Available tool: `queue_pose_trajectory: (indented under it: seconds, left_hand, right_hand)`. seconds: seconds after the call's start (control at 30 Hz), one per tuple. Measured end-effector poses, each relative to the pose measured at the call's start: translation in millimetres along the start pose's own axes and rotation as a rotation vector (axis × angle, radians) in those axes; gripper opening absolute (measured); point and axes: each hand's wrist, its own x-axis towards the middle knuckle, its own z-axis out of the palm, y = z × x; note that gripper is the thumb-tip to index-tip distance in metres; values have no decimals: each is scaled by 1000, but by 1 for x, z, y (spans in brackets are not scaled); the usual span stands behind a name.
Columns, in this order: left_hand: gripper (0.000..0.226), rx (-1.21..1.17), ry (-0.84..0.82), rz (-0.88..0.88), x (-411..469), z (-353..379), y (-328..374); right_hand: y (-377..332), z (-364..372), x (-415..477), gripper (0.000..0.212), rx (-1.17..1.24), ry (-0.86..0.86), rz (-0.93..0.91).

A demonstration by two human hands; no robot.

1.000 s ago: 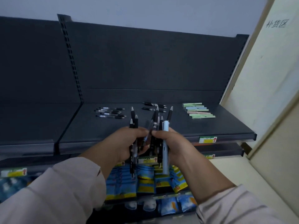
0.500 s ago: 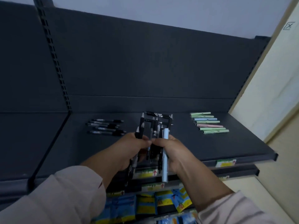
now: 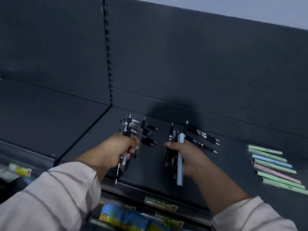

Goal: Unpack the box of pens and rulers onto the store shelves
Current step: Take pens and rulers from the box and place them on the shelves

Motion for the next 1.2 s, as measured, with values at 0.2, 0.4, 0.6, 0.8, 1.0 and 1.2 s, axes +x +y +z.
queue_pose_trajectory:
  seconds: [0.2,0.4,0.6,0.8,1.0,1.2]
  left_hand:
    - [20,166,130,78,5,-3,-1]
    - [18,473,23,153,20,-18,9]
    - [21,810,-226,125,40,-45,19]
    - [16,848,-246,160,55,-50,24]
    - [6,393,-214,130,56,-48,27]
    - [29,-110,-312,-110,35,-39,33]
  right_hand:
    - [-10,-5,15,44,-29,-58,38]
    - [-8,-5,17,43,0,-44,64]
    - [-7,8,20,40,18,-28,89]
    - [-2,24,25,39,11,24,88]
    - [-2,32,23,35,-7,-2,69]
    - [-8,47,18,24,38,-111,38]
